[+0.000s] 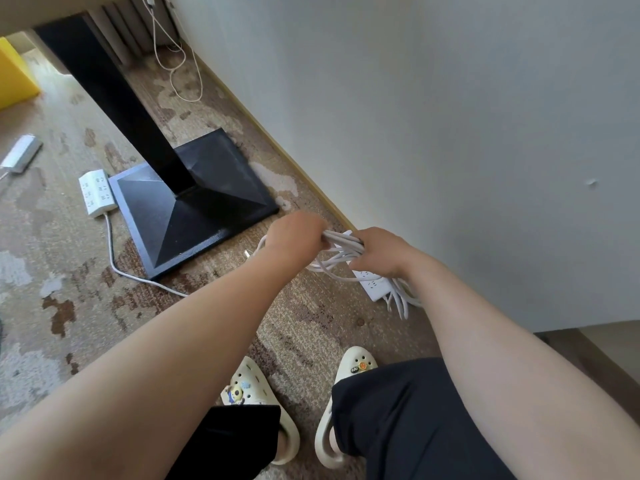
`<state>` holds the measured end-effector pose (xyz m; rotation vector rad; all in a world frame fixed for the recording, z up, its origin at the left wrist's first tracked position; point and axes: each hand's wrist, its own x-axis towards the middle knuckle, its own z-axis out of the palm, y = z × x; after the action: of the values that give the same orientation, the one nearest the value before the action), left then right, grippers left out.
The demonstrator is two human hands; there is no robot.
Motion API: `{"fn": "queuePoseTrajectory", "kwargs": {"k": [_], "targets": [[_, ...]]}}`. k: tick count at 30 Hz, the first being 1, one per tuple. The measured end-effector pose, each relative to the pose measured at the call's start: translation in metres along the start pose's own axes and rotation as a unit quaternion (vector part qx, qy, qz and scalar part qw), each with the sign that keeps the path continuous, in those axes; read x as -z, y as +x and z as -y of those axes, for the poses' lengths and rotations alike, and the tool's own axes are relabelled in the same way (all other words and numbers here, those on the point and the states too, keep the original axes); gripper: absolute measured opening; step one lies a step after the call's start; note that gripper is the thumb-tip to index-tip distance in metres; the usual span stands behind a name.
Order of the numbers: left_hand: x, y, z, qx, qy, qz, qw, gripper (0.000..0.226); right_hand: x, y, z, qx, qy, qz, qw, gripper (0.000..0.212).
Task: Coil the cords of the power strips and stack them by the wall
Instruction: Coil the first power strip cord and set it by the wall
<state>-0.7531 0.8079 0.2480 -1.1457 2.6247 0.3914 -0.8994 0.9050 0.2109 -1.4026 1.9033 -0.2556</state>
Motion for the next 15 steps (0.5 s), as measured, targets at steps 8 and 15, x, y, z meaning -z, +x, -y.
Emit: {"fn": "queuePoseTrajectory", "kwargs": {"k": [8, 15], "targets": [[-0.026, -0.005, 0.019, 0.021, -0.144, 0.03, 0.989, 0.021, 0.01, -0.006, -0.02, -0.025, 0.004, 0.0, 1.0, 0.02], [-0.033, -0.009, 0.026, 0.038, -0.195, -0.025, 0.98, 0.023, 0.003, -0.005, -0.021, 0.009, 0.012, -0.027, 1.0, 0.026]]}}
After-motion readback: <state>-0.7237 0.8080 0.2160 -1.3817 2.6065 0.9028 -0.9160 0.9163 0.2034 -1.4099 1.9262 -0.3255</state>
